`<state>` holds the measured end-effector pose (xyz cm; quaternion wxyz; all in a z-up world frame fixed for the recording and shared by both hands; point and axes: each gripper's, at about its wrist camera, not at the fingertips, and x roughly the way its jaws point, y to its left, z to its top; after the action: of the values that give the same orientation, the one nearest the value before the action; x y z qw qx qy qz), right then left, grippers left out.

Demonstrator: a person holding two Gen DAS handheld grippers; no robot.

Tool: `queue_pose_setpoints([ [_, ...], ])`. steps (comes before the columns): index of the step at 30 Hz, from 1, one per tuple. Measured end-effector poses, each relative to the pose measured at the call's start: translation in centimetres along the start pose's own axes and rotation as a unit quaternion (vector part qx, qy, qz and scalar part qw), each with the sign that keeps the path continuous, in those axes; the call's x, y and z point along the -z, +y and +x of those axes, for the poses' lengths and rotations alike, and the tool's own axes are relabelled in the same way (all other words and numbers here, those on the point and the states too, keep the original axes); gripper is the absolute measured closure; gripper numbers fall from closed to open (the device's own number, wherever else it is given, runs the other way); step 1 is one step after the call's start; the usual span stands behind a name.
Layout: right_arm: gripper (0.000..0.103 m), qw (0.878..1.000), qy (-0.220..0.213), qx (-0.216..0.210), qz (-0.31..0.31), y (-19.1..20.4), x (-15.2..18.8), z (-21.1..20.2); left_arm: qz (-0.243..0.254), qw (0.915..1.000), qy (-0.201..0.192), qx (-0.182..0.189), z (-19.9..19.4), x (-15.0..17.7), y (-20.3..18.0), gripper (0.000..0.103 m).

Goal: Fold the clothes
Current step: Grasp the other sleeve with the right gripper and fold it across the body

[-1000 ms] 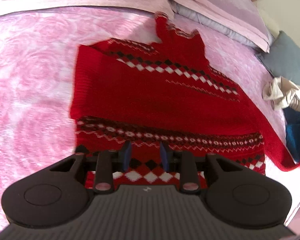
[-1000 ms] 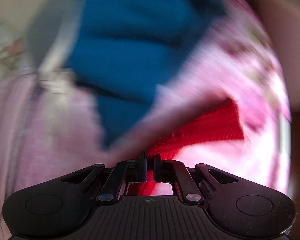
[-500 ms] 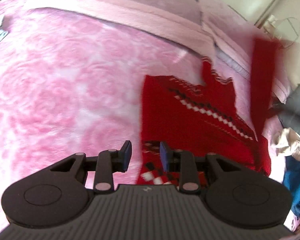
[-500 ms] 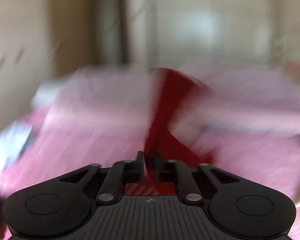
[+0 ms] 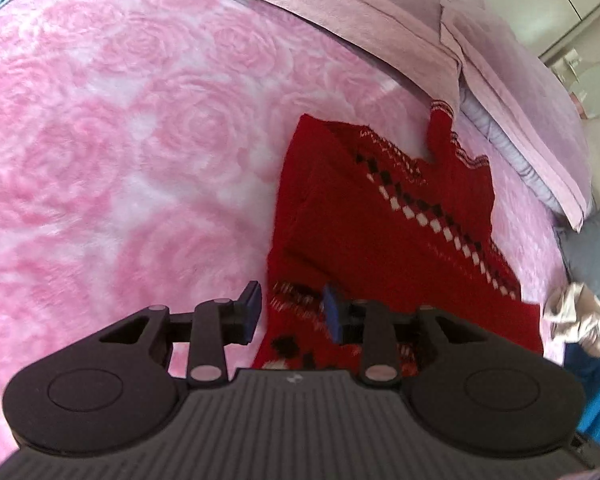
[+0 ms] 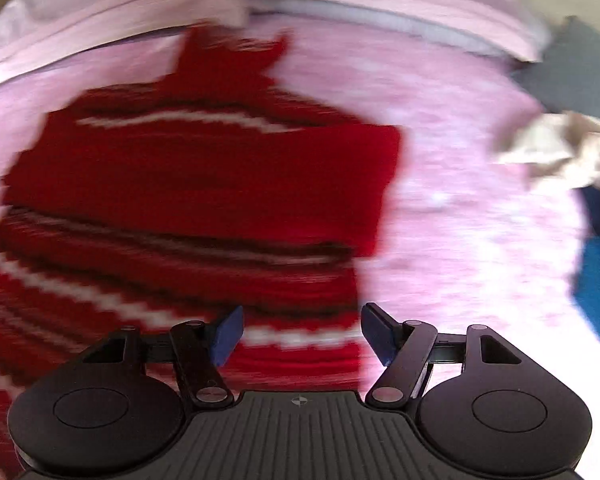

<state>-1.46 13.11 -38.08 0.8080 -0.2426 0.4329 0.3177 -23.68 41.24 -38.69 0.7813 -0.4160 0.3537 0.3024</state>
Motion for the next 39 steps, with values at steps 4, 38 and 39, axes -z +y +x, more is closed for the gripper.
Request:
queue_pose_setpoints([
  [4, 0.053, 1.000, -0.023, 0.015, 0.015, -2.8, 0.2, 0.9, 0.002, 0.9998, -0.014, -0.013, 1.3, -1.3, -0.7, 0.067],
  [38, 0.094, 0.998, -0.035, -0.047, 0.014, -5.2, -5.0, 0.2, 0.210, 0.9746, -0.065, -0.042, 0.8, -2.0, -5.9, 0.089],
  [39, 0.094, 0.996, -0.038, -0.062, 0.043, -5.6, -5.6, 0.7, 0.221, 0.9730, -0.057, -0.037, 1.4, -1.9, -6.3, 0.089],
])
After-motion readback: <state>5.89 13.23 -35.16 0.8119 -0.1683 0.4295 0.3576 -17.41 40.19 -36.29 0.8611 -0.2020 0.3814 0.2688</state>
